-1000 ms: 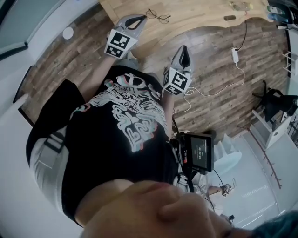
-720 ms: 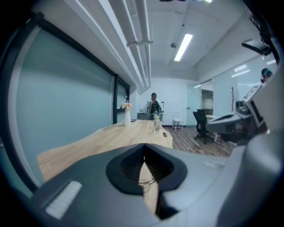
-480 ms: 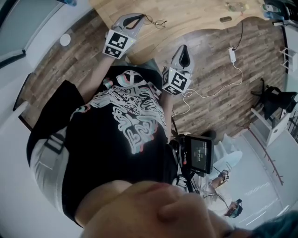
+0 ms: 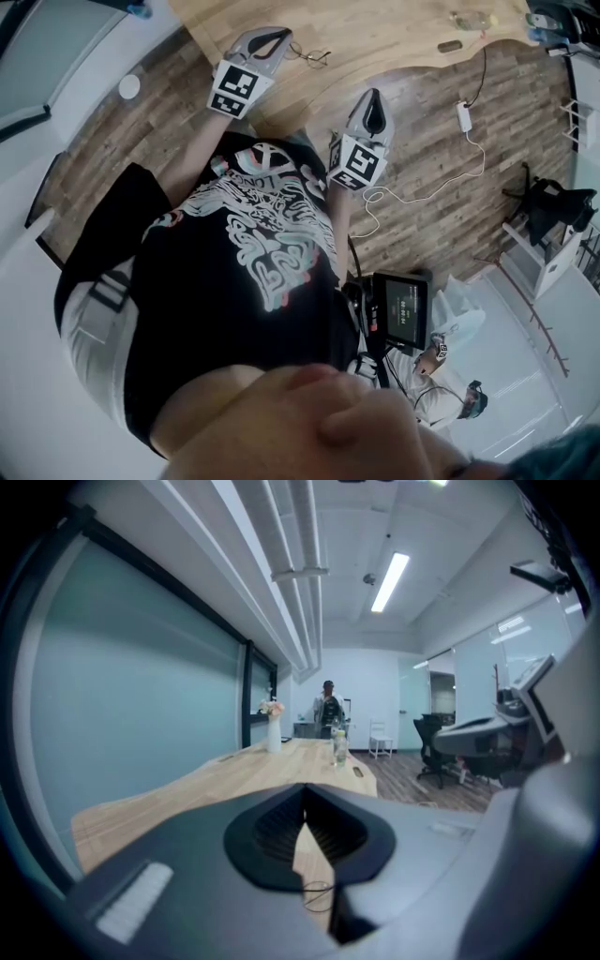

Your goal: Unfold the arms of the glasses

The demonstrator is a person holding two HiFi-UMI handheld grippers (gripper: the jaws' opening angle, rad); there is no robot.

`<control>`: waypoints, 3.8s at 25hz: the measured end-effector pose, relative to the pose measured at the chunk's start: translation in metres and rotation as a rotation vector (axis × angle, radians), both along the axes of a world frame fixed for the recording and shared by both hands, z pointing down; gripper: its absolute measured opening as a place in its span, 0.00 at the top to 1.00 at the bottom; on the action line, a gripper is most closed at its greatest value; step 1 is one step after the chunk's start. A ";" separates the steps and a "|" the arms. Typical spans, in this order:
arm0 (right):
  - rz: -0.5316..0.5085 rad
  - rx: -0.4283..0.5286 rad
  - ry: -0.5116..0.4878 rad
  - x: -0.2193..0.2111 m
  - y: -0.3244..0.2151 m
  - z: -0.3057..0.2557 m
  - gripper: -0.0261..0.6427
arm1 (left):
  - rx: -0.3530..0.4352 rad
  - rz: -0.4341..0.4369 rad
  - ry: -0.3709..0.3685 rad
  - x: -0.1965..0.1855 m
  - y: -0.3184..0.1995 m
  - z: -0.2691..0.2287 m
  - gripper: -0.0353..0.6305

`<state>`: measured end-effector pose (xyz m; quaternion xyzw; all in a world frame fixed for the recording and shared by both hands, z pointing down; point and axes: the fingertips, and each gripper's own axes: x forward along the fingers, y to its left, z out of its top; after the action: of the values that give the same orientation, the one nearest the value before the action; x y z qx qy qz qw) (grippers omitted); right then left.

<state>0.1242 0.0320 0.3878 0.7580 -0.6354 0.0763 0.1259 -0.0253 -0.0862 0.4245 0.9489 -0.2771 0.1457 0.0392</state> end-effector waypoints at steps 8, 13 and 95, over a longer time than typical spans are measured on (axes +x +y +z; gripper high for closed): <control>-0.031 -0.030 0.000 0.008 -0.015 0.010 0.96 | -0.008 0.007 -0.015 0.015 -0.008 0.013 0.96; -0.037 -0.054 -0.021 0.016 -0.029 0.023 0.96 | -0.032 0.021 -0.040 0.025 -0.012 0.026 0.96; -0.545 -0.518 0.030 -0.071 -0.064 0.206 0.96 | 0.122 0.520 -0.729 0.079 0.050 0.185 0.88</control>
<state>0.0537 -0.0324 0.5936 0.5051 -0.7716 0.1870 0.3384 0.0534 -0.0357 0.6100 0.8744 -0.0333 0.4587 -0.1546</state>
